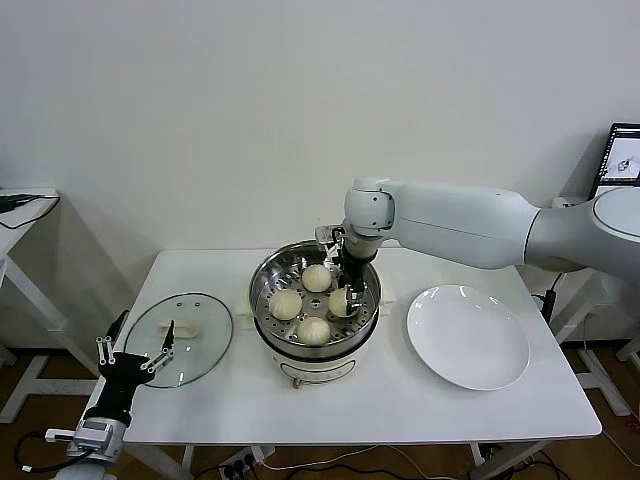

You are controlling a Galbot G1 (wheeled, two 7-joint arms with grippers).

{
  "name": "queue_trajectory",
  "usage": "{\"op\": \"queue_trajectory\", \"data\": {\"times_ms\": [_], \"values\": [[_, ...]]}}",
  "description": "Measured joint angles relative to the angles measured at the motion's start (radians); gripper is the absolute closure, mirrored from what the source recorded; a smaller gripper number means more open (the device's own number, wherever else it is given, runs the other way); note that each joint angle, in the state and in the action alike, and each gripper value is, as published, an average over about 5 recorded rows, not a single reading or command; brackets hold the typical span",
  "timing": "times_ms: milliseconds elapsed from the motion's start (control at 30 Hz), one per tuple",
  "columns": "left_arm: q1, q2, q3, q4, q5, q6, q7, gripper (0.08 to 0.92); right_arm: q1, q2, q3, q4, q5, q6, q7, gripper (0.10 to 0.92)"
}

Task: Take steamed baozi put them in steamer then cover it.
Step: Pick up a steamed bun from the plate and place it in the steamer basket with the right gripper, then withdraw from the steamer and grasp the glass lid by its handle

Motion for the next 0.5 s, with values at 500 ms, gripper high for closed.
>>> {"op": "queue_trajectory", "data": {"times_ms": [500], "values": [[0.004, -0.007, 0.013, 0.004, 0.013, 0.005, -0.007, 0.177, 0.052, -0.093, 0.076, 0.037, 0.049, 0.021, -0.038, 0.203]]}}
